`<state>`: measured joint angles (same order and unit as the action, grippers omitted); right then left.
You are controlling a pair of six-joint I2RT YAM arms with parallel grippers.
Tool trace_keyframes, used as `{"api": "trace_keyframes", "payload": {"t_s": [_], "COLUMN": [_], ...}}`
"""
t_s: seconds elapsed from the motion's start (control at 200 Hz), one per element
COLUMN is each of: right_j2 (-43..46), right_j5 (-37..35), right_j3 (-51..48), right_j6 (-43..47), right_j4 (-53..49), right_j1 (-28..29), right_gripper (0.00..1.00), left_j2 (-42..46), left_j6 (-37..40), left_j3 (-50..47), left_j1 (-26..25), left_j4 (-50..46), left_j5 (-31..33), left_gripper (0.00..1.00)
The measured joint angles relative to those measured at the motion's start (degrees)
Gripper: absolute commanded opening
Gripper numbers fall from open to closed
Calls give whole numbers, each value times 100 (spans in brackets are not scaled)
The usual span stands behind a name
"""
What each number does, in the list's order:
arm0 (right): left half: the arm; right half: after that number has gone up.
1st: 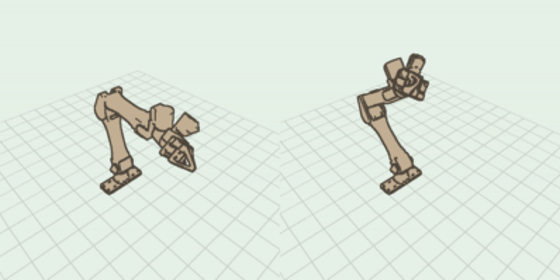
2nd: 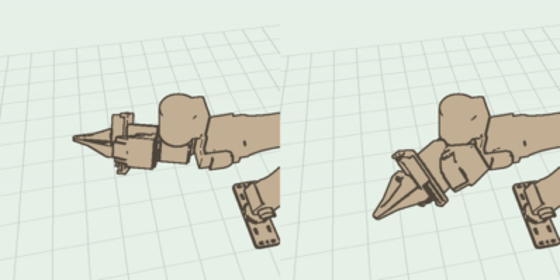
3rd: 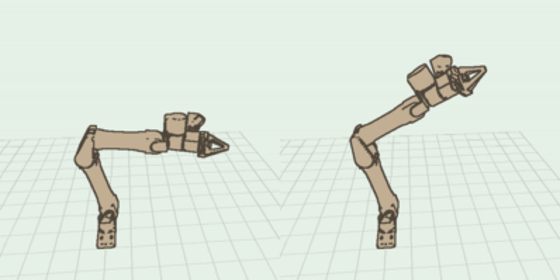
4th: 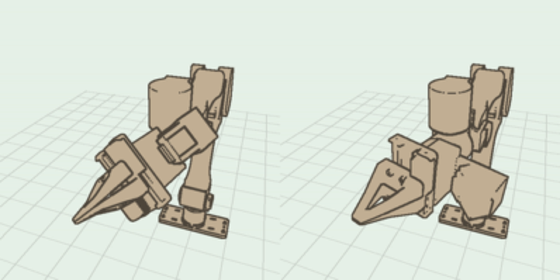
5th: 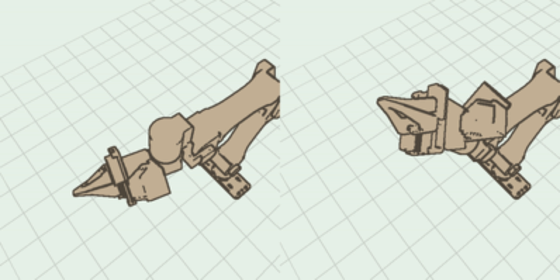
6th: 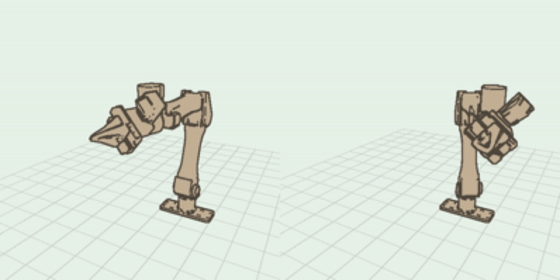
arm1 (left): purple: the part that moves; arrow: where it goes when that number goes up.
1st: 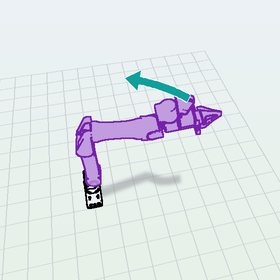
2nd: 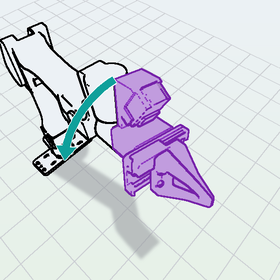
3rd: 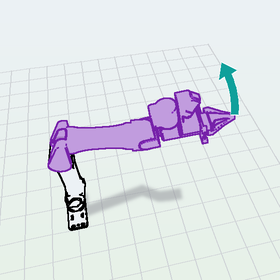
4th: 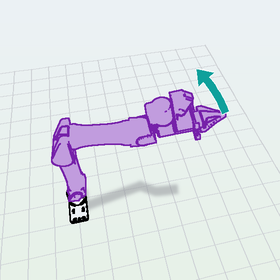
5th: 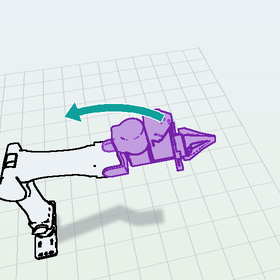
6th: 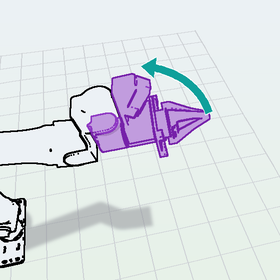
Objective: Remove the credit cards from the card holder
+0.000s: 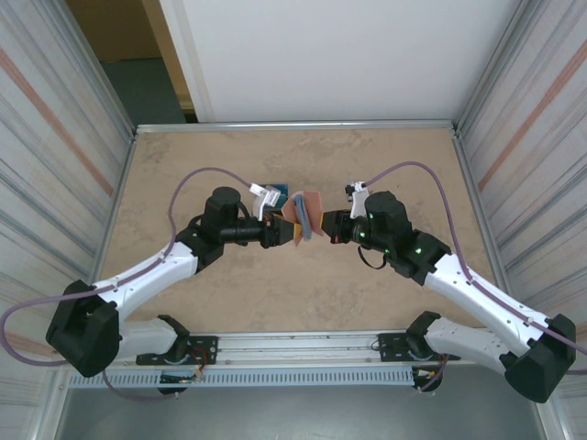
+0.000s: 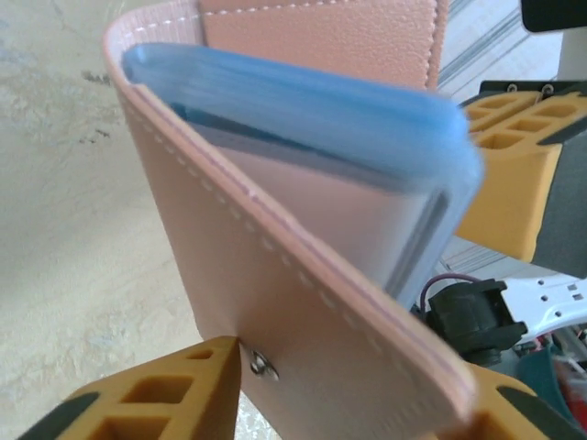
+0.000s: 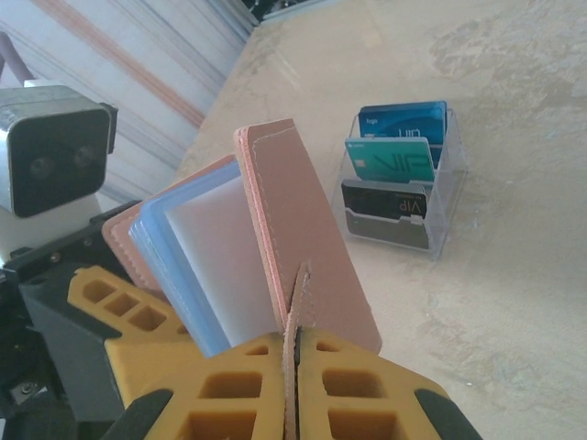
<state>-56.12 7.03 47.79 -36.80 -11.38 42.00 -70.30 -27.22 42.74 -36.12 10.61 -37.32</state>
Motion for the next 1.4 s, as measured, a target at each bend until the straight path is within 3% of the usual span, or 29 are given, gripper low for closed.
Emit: {"api": "trace_keyframes", "payload": {"t_s": [0.16,0.246,0.386,0.491,0.752,1.203,1.398], "right_j2": [4,2,-9,-52,-201,-310,-387], "right_j5": [7,9,48,92,114,157,146], "right_j3": [0,0,15,68,164,164,173], "right_j6": [-2,0,39,190,551,782,807], "right_j4": [-31,-33,-61,-98,-221,-229,-243], "right_j1": [0,0,0,2,15,39,42], "right_gripper": [0,0,40,55,77,91,91], "left_j2": [74,79,103,131,175,175,175], "left_j6": [11,4,2,2,-118,-538,-605], "left_j3": [-2,-2,-2,0,0,-2,-2], "left_j1": [0,0,0,0,7,116,120], "left_j4": [-61,-63,-76,-83,7,315,317], "left_j5": [63,92,98,85,-79,-485,-597], "left_gripper": [4,0,0,0,0,0,0]}}
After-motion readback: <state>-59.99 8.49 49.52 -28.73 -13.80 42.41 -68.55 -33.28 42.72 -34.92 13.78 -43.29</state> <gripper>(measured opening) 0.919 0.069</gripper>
